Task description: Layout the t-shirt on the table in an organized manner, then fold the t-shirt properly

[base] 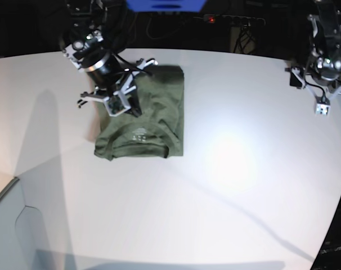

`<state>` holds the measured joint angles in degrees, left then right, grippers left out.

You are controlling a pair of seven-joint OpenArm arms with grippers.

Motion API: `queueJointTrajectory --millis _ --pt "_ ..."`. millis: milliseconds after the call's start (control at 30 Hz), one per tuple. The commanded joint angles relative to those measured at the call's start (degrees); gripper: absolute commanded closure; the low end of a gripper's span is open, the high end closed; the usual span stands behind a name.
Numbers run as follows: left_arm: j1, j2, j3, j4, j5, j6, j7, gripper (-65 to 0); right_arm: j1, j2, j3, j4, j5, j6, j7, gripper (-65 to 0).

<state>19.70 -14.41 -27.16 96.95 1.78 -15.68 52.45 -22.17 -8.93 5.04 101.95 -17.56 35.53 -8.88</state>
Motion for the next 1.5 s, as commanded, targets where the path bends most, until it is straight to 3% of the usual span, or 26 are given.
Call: queueJointTrajectory --millis 0,133,400,600,667,767,1033,1233,1333,1467 --pt "1.3 -0.9 -1.4 1.5 -0.9 0.6 0.0 -49.9 0.2 -0.1 0.9 0.6 0.4 -0.1 0.6 0.0" --pt "6.2 -0.9 -2.2 1.7 -7.2 0.6 -0.2 -49.9 1.3 -0.1 3.9 -3.5 0.4 -0.1 0.8 0.0" --pt "14.1 0.5 -2.2 1.3 -11.8 0.6 -0.4 -49.9 5.2 1.3 8.3 -13.6 0.4 -0.1 0.8 0.0" --pt "16.6 3.6 -2.0 -1.7 -13.2 0.6 -0.4 -49.0 0.9 0.9 9.2 -4.5 0.6 0.0 0.8 0.0" --pt "16.6 4.6 -2.0 -3.1 -13.2 0.6 -0.4 -43.6 -2.2 0.4 9.2 0.2 2.0 0.0 0.8 0.0" --pt "16.3 5.7 -1.5 -6.4 -13.2 0.6 -1.1 -30.6 -8.3 0.3 9.2 6.2 7.3 0.0 0.5 0.0" --pt "13.7 6.1 2.9 -24.6 -12.6 0.6 -13.0 0.0 -20.0 1.9 9.3 0.7 8.1 0.0 0.8 0.0" --pt "6.5 5.8 3.4 -43.9 -12.6 0.6 -21.2 0.0 -20.2 4.9 9.1 -15.2 8.2 0.0 1.0 0.0" --pt "2.4 5.4 5.8 -53.3 -12.6 0.6 -28.8 0.0 -17.2 5.8 9.2 -26.1 8.1 -0.2 5.6 0.0" --pt "-4.6 3.4 14.8 -66.0 -12.6 0.7 -36.6 0.0 -10.7 7.2 9.2 -42.6 8.0 -0.6 12.0 0.0"
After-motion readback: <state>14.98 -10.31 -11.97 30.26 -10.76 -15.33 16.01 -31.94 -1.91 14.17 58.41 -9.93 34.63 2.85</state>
